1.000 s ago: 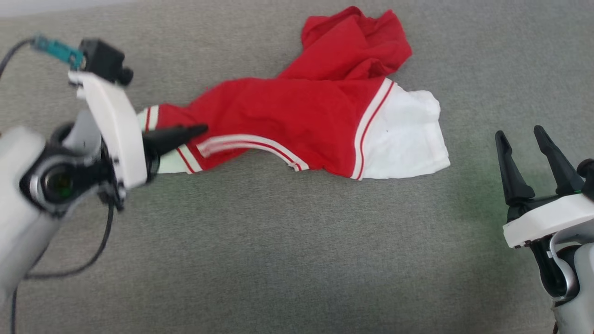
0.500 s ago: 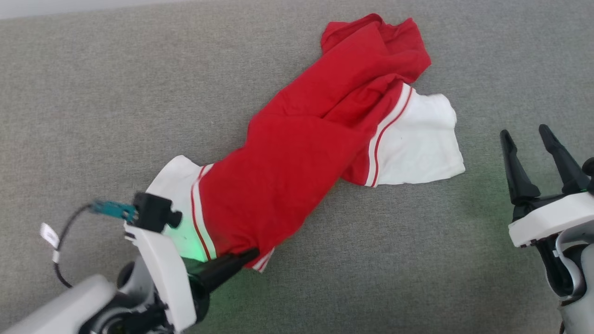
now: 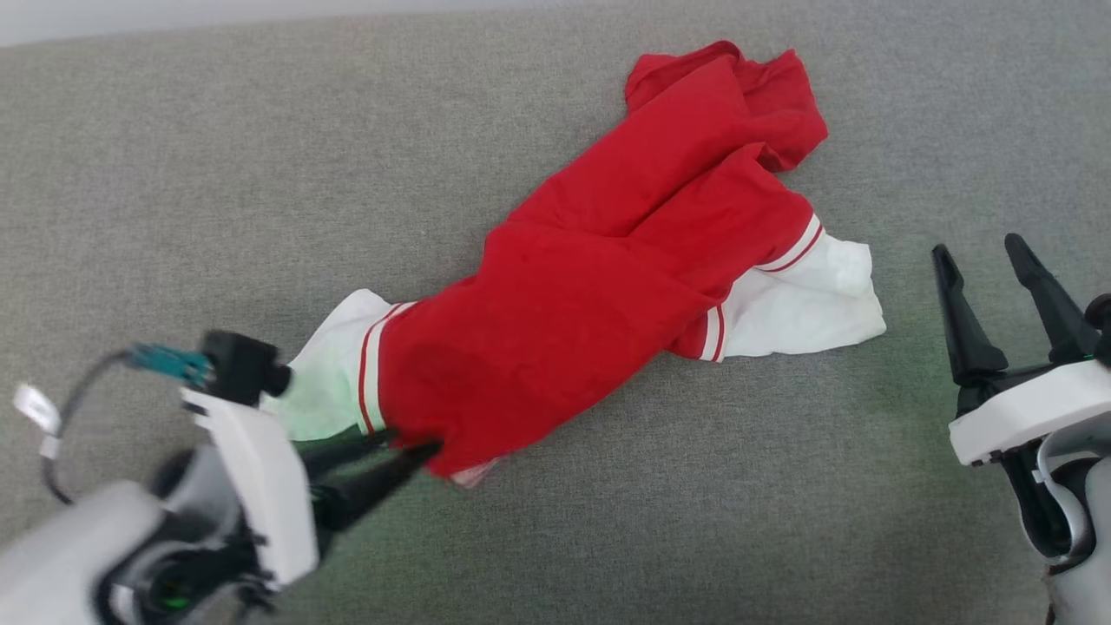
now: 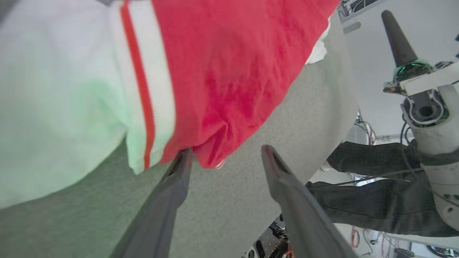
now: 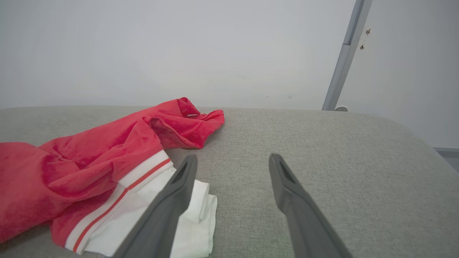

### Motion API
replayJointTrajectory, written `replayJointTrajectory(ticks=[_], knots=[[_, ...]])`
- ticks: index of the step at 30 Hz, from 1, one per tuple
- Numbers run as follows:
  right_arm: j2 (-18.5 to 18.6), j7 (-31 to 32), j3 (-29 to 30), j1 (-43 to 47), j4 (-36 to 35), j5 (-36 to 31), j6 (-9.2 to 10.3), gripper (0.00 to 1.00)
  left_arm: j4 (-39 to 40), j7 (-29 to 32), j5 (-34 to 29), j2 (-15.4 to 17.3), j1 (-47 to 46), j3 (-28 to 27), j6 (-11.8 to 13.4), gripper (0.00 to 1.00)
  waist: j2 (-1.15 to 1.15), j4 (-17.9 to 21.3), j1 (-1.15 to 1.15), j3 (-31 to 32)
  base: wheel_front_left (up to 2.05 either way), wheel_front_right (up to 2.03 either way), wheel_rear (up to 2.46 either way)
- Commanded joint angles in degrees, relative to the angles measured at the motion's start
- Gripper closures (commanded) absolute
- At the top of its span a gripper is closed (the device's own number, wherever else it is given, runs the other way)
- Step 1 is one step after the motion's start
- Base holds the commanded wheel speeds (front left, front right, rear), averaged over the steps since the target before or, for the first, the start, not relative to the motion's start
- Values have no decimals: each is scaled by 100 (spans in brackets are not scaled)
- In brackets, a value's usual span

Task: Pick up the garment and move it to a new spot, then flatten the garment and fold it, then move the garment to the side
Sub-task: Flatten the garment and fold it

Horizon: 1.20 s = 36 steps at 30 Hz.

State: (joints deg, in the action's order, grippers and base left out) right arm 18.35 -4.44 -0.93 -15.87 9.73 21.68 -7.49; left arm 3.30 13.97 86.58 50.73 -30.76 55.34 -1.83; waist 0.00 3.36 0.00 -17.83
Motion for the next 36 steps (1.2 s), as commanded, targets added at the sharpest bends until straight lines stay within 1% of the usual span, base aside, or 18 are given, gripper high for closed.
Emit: replayJointTrajectory(ticks=[1, 3, 5, 8, 9, 10, 14, 16, 19, 23, 26, 32, 36], knots=[[-32, 0, -14, 44, 11, -18, 0, 0, 266, 119, -101, 328, -160, -88, 111, 0, 0, -3, 0, 25, 0, 0, 0], [-46, -23, -35, 64, 31, -15, 0, 0, 562, 257, -219, 698, -278, -161, 268, 0, 0, 7, 0, 53, 0, 0, 0], [-48, -44, -58, 80, 54, -7, 0, 0, 861, 400, -347, 1003, -400, -214, 370, 0, 0, 22, 0, 73, 0, 0, 0], [-35, -67, -87, 86, 72, 22, 0, 0, 1158, 682, -631, 1403, -560, -183, 419, 0, 0, 50, 0, 94, 0, 0, 0], [-24, -63, -92, 77, 82, 37, -1, 0, 1186, 768, -837, 1493, -623, -140, 413, 0, 0, 58, 0, 93, 0, 0, 0], [-24, -63, -92, 77, 82, 37, -1, 0, 1186, 768, -837, 1493, -623, -140, 413, 0, 0, 58, 0, 93, 0, 0, 0], [7, -72, -125, 15, 104, 50, 0, 0, 1019, 1030, -1404, 1547, -763, 87, 226, 0, 0, 96, 0, 98, 0, 0, 0], [9, -80, -135, 5, 111, 50, 0, 0, 787, 1154, -1792, 1541, -852, 222, 85, 0, 0, 105, 0, 96, 0, 0, 0], [17, -68, -153, -1, 106, 47, -1, 0, 336, 1241, -2292, 1407, -1021, 369, -94, 0, 0, 118, 0, 66, 0, 0, 0], [41, -34, -183, -66, 72, 54, -1, 0, -218, 1304, -2577, 1193, -1234, 482, -335, 0, 0, 159, 0, -8, 0, 0, 0], [73, -14, -178, -85, 51, 50, 0, 0, -418, 1316, -2659, 1032, -1313, 615, -470, 0, 0, 202, 0, -49, 0, 0, 0], [70, -8, -137, -89, -7, 41, -1, 0, -691, 1240, -2856, 756, -1475, 804, -548, 0, 0, 252, 0, -192, 0, 0, 0], [52, 16, -183, -141, -45, 29, -1, 0, -1023, 1380, -2851, 586, -1520, 1049, -562, 0, 0, 305, 0, -292, 0, 0, 0]])
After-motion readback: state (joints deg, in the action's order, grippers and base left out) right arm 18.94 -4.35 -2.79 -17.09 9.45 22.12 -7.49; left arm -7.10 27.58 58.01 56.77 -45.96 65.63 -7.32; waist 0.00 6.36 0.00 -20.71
